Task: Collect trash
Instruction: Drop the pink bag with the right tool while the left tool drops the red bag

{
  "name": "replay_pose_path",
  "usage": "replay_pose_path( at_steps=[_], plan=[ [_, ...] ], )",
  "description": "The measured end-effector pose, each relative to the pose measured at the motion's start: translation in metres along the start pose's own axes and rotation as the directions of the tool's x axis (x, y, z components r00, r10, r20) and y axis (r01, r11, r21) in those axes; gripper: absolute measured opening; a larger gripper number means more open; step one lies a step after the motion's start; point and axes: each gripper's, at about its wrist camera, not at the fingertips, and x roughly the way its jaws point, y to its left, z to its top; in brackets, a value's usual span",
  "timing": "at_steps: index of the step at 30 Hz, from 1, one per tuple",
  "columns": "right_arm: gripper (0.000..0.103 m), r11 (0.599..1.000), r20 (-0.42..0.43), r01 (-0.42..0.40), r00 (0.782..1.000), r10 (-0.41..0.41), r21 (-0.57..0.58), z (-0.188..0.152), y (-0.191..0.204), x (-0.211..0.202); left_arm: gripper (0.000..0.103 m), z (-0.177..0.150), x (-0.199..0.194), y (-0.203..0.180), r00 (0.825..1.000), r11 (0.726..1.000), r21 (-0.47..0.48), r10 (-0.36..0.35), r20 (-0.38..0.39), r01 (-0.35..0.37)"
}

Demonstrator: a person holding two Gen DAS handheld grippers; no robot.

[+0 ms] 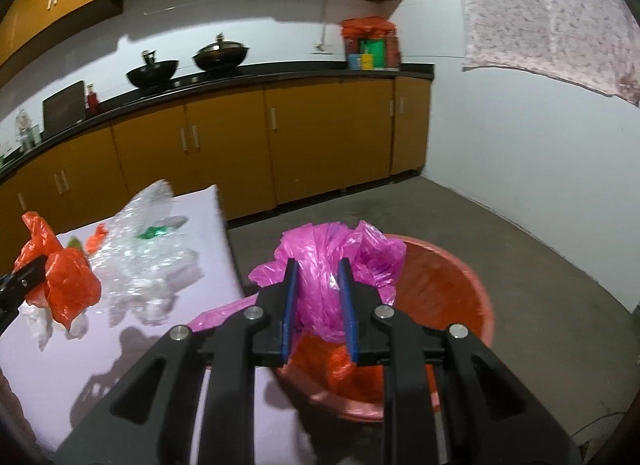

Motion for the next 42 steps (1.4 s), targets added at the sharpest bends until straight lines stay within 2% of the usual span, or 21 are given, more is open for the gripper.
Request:
replay_pose_path(
  at_steps=[10, 26, 42],
  plan=[
    [0.021, 0.998, 0.007, 0.054, 0.999, -0.054, 0.023, 0.002, -0.036, 0.008, 0.017, 0.005, 0.030, -0.052, 0.997, 0.995, 0.072, -0.067, -0.041, 0.070],
    [0.021, 0.994, -0.010, 0.096, 0.995, -0.096, 0.059, 0.005, -0.072, 0.029, 0.017, 0.004, 0.073, -0.114, 0.988, 0.980, 0.149, -0.120, -0.101, 0.135],
    [0.021, 0.991, -0.005, 0.095, 0.995, -0.095, 0.092, 0.011, -0.086, 0.042, 0.017, -0.001, 0.105, -0.152, 0.976, 0.959, 0.209, -0.162, -0.147, 0.190]
  ],
)
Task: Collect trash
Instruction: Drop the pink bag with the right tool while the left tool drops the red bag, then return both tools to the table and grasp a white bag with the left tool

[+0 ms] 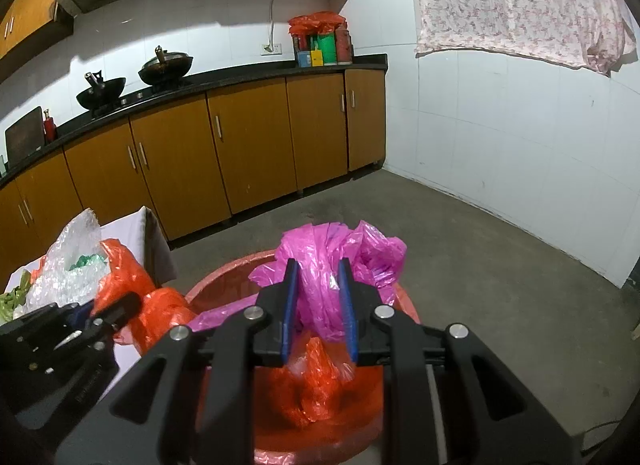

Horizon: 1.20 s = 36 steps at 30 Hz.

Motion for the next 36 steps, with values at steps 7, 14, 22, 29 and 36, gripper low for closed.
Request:
replay_pose_path(
  at_steps=[7, 14, 22, 29, 36],
  plan=[
    [0.021, 1.000, -0.005, 0.011, 1.000, -0.011, 0.006, 0.002, -0.004, 0.004, 0.017, 0.003, 0.010, -0.008, 1.000, 1.000, 0.014, -0.015, -0.009, 0.015],
    [0.025, 0.999, -0.009, -0.002, 1.000, 0.003, 0.048, 0.006, -0.012, 0.012, 0.019, 0.001, 0.021, -0.015, 0.999, 0.999, 0.028, -0.026, -0.028, 0.027],
    [0.038, 0.998, -0.021, -0.019, 1.000, 0.020, 0.052, -0.002, -0.015, 0.018, 0.038, -0.005, 0.027, -0.004, 0.998, 1.000, 0.020, -0.022, -0.054, 0.023],
    [0.048, 1.000, 0.006, 0.001, 1.000, -0.001, 0.003, -0.004, -0.009, 0.008, 0.047, -0.008, 0.015, 0.012, 0.999, 1.000, -0.010, 0.018, -0.040, -0.019],
    [0.053, 1.000, 0.017, -0.014, 1.000, 0.014, -0.008, -0.004, 0.001, -0.003, 0.048, -0.011, -0.004, 0.034, 0.998, 0.996, -0.053, 0.064, -0.020, -0.065]
  ],
)
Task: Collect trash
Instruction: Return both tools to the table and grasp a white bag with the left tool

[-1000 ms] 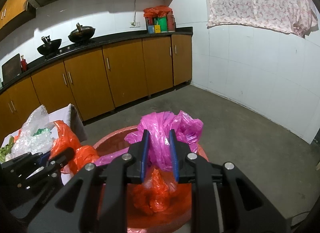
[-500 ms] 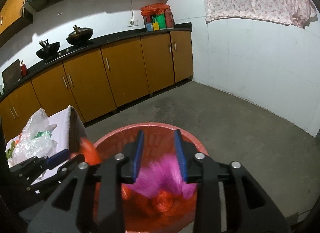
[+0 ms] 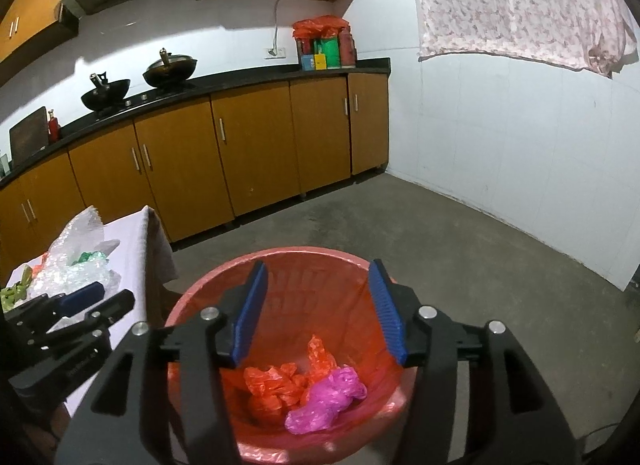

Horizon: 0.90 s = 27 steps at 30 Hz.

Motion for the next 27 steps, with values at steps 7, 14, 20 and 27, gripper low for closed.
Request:
replay_pose_path(
  at_steps=[7, 14, 20, 27],
  plan=[
    [0.057, 0.999, 0.009, -0.029, 1.000, 0.029, -0.021, -0.001, 0.017, -0.013, 0.054, -0.007, -0.025, 0.028, 0.999, 0.997, -0.064, 0.041, 0.022, -0.040],
    [0.064, 0.995, 0.008, -0.092, 0.996, 0.092, -0.042, -0.005, 0.048, -0.026, 0.060, -0.024, -0.063, 0.073, 0.988, 0.982, -0.133, 0.142, 0.054, -0.134],
    [0.066, 0.978, -0.025, -0.186, 0.983, 0.184, -0.091, -0.015, 0.097, -0.032, 0.069, -0.053, -0.101, 0.124, 0.956, 0.945, -0.188, 0.285, 0.067, -0.268],
    [0.066, 0.940, -0.099, -0.306, 0.951, 0.294, -0.150, -0.034, 0.174, -0.030, 0.074, -0.089, -0.137, 0.212, 0.897, 0.851, -0.319, 0.443, 0.007, -0.418]
  ],
)
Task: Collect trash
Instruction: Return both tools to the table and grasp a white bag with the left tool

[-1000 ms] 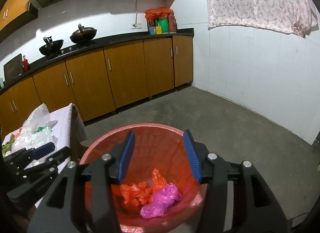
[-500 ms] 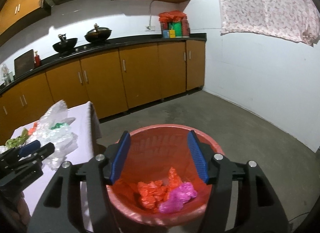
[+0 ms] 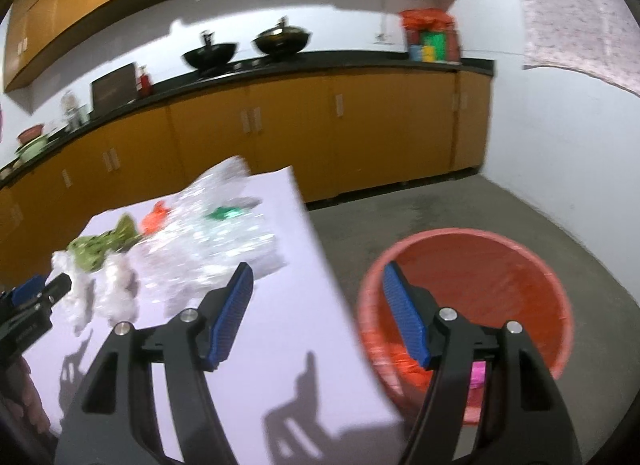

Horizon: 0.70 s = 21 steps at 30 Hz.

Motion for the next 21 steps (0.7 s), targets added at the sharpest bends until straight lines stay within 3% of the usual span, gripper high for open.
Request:
replay_pose_path(
  at_steps=[7, 17, 18, 21],
  plan=[
    [0.066, 0.996, -0.059, -0.070, 0.996, 0.066, -0.058, -0.008, 0.057, 0.022, 0.084, -0.005, 0.020, 0.055, 0.997, 0.993, -0.093, 0.064, -0.048, -0.069],
    [0.066, 0.993, -0.098, -0.079, 0.993, 0.071, -0.083, -0.010, 0.083, 0.042, 0.084, -0.006, 0.071, 0.072, 0.983, 0.989, -0.117, 0.074, -0.167, -0.095],
    [0.066, 0.993, -0.102, -0.077, 0.992, 0.068, -0.084, -0.010, 0.083, 0.044, 0.082, -0.007, 0.076, 0.073, 0.979, 0.988, -0.116, 0.075, -0.187, -0.098],
    [0.066, 0.994, -0.109, -0.071, 0.992, 0.062, -0.083, -0.011, 0.084, 0.050, 0.051, -0.010, 0.084, 0.077, 0.974, 0.989, -0.126, 0.045, -0.224, -0.075]
  ],
)
